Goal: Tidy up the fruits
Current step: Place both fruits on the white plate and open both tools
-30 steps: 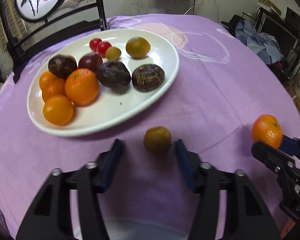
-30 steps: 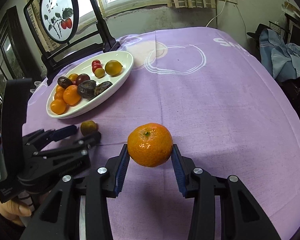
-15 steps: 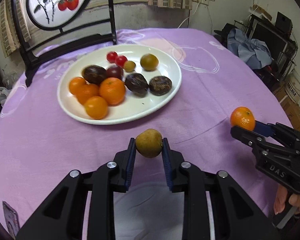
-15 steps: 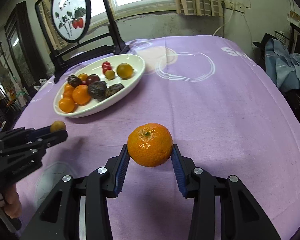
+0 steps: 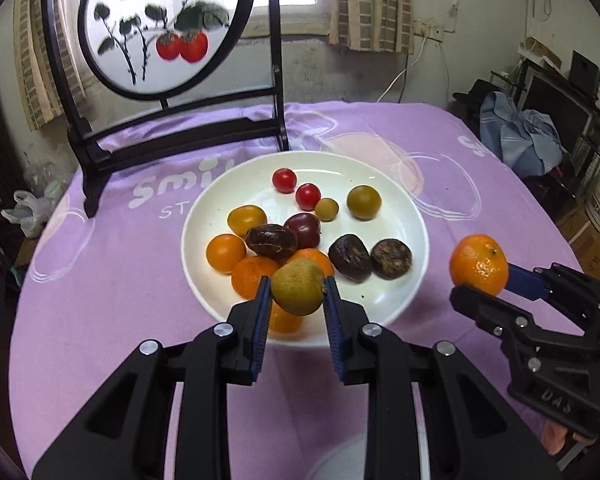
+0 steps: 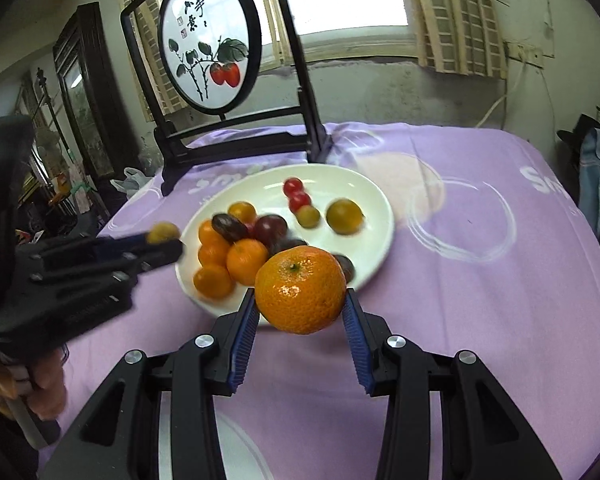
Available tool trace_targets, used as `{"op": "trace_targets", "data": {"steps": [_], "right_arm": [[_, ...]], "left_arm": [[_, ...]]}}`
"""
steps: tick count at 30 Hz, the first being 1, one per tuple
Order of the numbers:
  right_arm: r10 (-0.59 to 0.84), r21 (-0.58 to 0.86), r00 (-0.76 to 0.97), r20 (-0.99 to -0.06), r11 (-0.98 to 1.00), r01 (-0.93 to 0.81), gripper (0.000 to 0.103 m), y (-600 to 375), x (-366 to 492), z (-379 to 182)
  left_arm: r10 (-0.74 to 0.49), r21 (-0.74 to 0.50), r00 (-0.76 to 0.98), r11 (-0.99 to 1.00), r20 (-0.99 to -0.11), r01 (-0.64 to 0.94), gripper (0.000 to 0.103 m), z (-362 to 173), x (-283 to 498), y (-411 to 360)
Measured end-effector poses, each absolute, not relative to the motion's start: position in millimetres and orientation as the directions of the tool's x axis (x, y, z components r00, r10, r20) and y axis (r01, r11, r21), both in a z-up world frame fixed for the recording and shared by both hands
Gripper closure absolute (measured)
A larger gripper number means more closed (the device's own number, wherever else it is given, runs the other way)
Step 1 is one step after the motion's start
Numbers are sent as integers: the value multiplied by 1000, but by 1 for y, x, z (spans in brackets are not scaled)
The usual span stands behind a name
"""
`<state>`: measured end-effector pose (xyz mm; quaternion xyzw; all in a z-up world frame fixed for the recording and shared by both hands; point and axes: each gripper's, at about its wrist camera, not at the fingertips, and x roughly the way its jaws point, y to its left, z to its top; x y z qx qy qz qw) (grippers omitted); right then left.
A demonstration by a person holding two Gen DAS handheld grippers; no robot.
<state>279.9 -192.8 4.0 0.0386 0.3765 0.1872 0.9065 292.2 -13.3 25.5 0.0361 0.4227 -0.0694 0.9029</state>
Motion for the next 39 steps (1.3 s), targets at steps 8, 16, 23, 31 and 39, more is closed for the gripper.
{"op": "trace_targets", "data": {"steps": [8, 16, 23, 31, 39], "right_arm": [[308, 217, 640, -704, 951, -219, 60, -189, 339, -15], [312, 247, 592, -743, 950, -191, 58, -190, 369, -36], [318, 262, 612, -724, 948, -183, 42, -190, 368, -32], [285, 235, 651, -703, 958, -166, 42, -211, 339, -13], [272, 206, 668, -693, 962, -178, 35, -227, 280, -5]], "left_arm": [[-126, -29, 595, 985, -794, 170, 78, -3, 316, -30], [-113, -6, 576, 983, -810, 185, 77, -19, 328, -50], [-53, 27, 632, 993, -773, 117, 22, -11, 326, -50], [-51, 5, 641, 996, -766, 85, 21, 2, 301, -38], [-44, -6, 636, 998, -770, 62, 19, -3, 248, -29]]}}
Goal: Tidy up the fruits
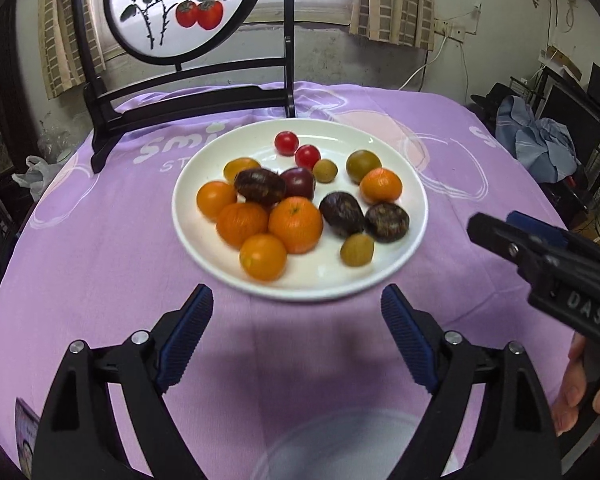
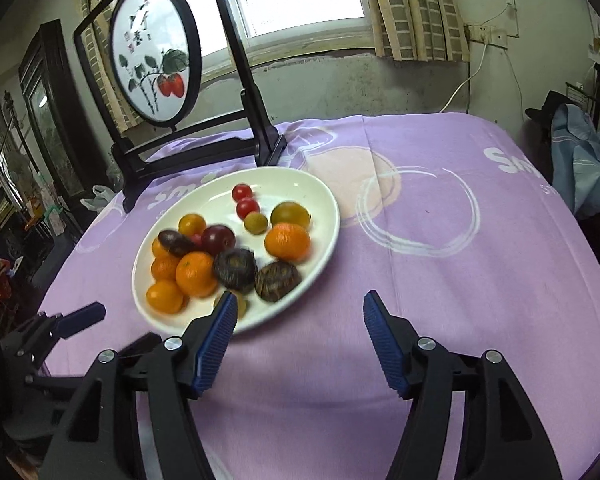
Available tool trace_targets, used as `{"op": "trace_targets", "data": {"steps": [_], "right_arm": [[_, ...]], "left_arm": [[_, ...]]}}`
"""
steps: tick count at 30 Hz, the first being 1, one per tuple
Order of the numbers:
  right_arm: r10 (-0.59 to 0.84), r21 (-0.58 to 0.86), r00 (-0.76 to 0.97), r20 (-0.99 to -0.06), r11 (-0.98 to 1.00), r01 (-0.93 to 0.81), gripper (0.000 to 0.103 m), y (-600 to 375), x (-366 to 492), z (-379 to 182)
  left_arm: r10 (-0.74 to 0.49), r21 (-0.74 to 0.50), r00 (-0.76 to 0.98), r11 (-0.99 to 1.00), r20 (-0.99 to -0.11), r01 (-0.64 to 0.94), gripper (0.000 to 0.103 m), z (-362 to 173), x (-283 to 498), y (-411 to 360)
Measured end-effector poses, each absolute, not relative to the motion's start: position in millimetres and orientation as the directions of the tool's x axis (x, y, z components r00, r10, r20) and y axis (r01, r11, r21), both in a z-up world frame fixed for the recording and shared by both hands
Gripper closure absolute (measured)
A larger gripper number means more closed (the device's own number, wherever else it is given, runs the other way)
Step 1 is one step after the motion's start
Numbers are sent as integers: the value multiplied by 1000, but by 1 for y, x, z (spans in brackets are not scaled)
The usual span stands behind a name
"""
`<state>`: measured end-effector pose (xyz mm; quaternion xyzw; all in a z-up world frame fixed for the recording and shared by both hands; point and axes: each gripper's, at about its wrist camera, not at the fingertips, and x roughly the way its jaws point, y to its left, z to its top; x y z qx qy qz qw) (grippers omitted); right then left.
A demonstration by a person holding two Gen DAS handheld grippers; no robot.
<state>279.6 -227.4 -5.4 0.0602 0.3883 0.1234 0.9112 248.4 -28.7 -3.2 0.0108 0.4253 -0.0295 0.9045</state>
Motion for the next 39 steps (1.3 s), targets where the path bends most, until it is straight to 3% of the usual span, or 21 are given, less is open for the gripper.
{"op": "trace_targets", "data": {"steps": [4, 9, 14, 39], "right_arm": [[265, 170, 655, -708, 964, -206, 33, -225, 241, -14], [256, 165, 661, -706, 966, -198, 15, -226, 199, -21], [221, 130, 685, -694, 974, -183, 7, -228, 168, -25], [217, 101, 648, -730, 972, -212, 6, -219, 134, -48]], "left_arm": [[-53, -26, 636, 998, -770, 52, 15, -3, 222, -23], [-51, -34, 646, 999, -762, 40, 10, -1, 188, -15], [-50, -41, 652, 999, -756, 29, 8, 0, 159, -9], [-4, -14, 633, 1000, -774, -11, 5, -36, 126, -1]]}}
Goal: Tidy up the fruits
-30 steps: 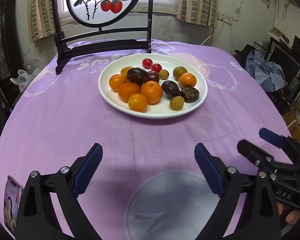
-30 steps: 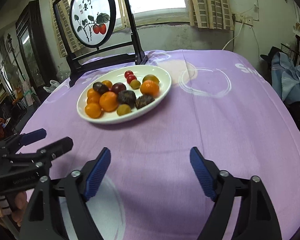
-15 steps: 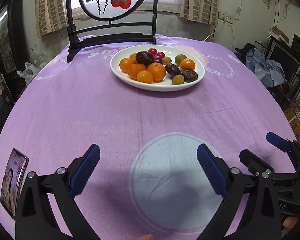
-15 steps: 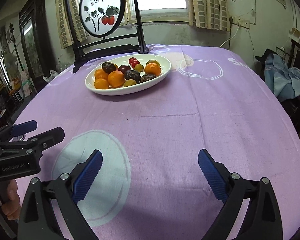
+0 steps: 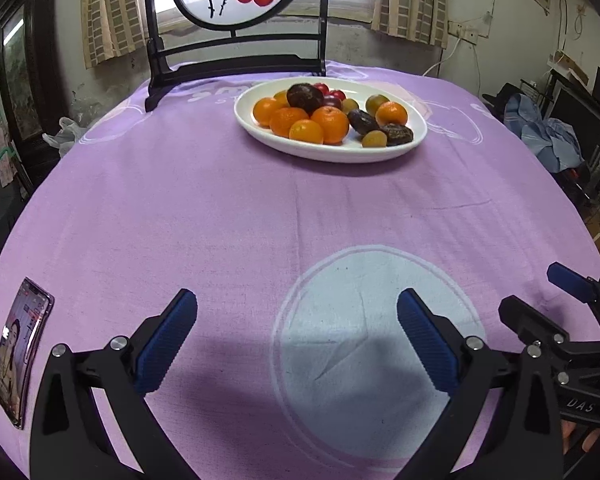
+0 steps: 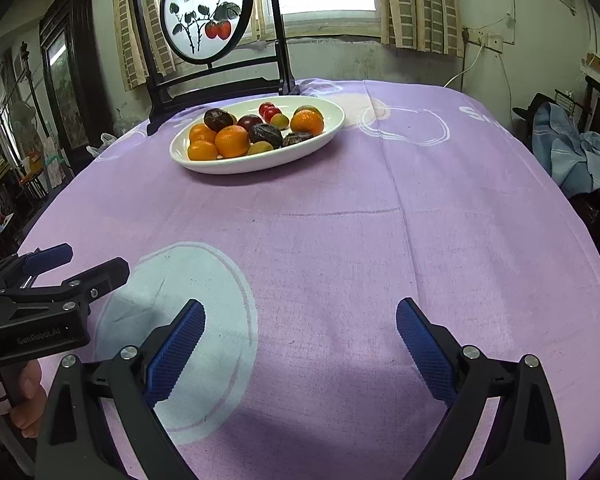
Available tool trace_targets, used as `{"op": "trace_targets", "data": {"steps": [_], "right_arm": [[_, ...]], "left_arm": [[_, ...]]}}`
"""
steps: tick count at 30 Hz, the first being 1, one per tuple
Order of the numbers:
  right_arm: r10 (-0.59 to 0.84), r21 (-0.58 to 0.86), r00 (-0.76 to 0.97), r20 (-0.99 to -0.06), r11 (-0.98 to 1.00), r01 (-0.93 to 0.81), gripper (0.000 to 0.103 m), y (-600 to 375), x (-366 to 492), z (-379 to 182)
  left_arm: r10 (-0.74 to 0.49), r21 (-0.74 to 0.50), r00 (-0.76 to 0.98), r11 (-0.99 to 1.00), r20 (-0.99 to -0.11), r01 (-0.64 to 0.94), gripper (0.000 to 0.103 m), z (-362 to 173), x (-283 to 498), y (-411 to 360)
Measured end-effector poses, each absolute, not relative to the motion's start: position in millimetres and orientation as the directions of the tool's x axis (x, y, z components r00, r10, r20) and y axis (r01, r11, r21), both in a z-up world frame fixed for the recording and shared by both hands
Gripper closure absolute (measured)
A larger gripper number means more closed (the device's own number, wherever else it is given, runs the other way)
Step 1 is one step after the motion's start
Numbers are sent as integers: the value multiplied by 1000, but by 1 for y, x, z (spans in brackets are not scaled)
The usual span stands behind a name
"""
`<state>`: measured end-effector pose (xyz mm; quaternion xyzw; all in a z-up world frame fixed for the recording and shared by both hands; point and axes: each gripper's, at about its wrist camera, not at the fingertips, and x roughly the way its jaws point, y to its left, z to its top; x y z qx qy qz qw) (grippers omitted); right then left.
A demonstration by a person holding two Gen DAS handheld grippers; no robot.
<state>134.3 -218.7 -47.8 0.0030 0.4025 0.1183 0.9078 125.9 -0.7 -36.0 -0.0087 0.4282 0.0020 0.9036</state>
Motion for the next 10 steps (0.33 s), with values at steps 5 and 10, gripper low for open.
{"op": "trace_targets", "data": {"steps": [5, 10], "right_arm": [[216, 108, 605, -766, 972, -210, 6, -220, 135, -58], [193, 97, 580, -792, 977, -193, 6, -222, 135, -66]], "left_arm": [[-44, -74, 564, 997, -825, -29, 5, -57, 133, 5], [-10, -36, 556, 999, -831, -36, 5, -65, 134, 2]]}}
